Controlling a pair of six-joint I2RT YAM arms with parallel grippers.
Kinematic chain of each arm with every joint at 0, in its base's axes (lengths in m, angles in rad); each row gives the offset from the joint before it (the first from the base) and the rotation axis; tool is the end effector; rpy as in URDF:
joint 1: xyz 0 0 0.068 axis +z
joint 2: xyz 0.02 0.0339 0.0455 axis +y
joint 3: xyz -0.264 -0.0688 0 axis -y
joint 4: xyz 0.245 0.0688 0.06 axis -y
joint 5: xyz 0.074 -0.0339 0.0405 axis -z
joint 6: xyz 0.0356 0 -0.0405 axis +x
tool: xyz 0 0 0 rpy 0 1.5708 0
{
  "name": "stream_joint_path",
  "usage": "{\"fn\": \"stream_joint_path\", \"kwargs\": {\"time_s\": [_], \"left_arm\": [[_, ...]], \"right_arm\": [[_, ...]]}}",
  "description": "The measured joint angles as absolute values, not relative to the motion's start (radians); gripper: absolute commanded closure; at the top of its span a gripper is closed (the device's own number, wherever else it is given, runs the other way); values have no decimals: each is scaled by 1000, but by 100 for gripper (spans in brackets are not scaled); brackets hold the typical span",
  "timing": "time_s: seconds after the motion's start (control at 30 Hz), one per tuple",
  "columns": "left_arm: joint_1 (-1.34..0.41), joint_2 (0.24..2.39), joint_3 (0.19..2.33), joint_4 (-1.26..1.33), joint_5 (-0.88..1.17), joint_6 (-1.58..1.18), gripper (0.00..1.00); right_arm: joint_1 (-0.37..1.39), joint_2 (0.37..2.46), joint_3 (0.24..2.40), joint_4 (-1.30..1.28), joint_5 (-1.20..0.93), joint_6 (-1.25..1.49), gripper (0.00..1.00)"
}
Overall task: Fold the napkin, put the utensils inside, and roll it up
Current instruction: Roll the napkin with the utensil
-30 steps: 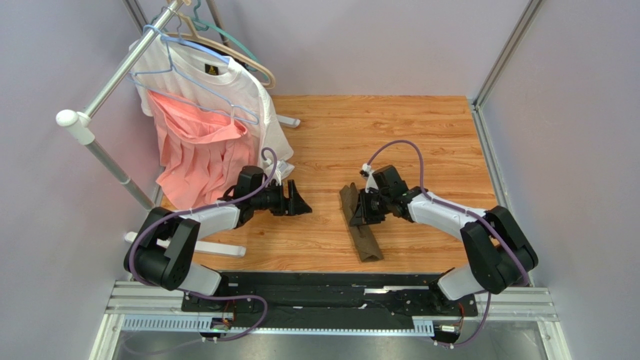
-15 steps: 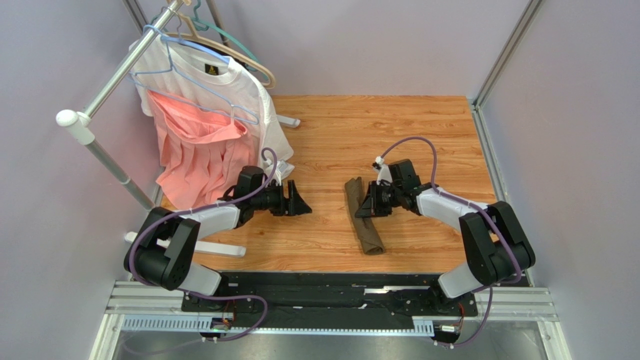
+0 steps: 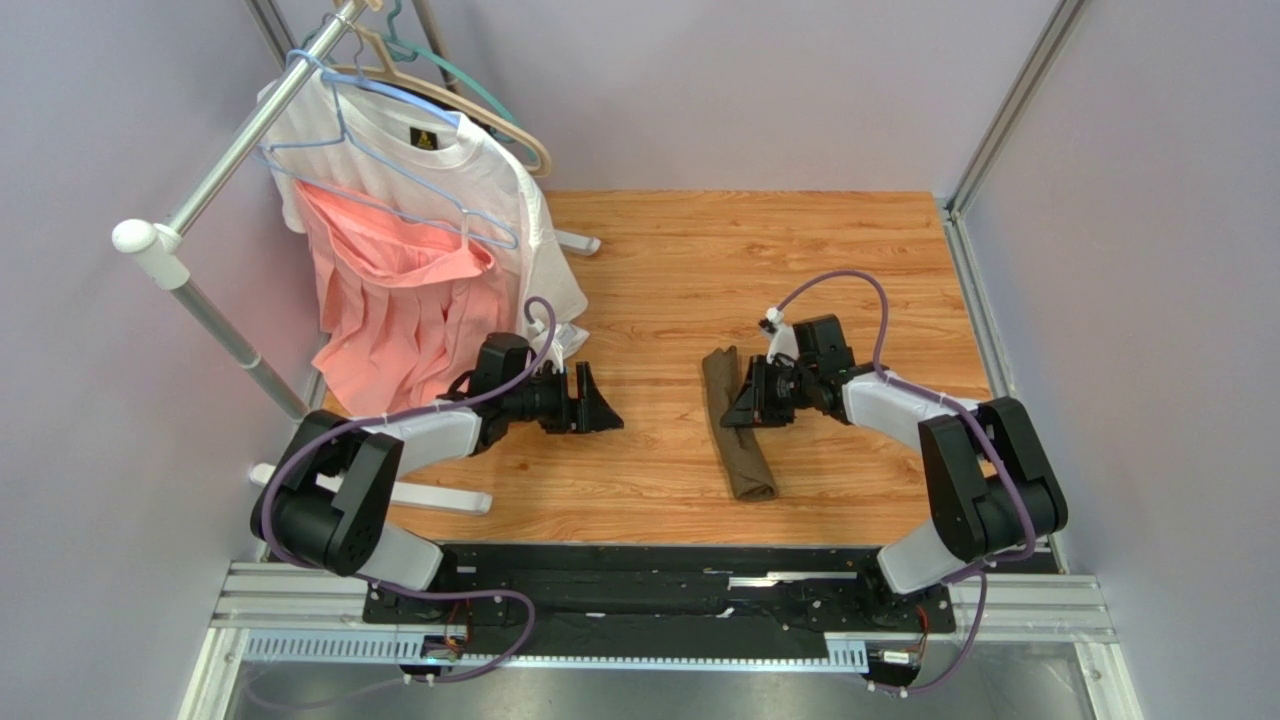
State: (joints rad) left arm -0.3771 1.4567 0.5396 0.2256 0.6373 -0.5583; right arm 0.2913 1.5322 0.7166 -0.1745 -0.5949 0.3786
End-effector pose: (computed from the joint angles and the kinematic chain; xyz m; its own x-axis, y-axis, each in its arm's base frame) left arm 0.2391 -0.1175 0.1523 -0.8854 -0.1073 -0.4523 0.2984 0.6150 -0.7299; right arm 0.2608 0.0990 0.1535 -0.9409 0.0375 -0.3366 -0.1986 0.7438 0.6382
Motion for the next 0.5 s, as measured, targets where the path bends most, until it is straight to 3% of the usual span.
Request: {"fn": "stream_joint_path", "kwargs": {"time_s": [0.07,0.37,0.5], "left_arm": [[-377,1457,540,224,637,-558,21],[-377,1457,540,221,634,-554,21],[-377,1457,540,221,635,-554,21]], "right_arm": [[291,1532,717,-175,-593,373,66],[291,1441,719,-243,-583,350,47],[319,1365,741,-313,-543,337,44]]}}
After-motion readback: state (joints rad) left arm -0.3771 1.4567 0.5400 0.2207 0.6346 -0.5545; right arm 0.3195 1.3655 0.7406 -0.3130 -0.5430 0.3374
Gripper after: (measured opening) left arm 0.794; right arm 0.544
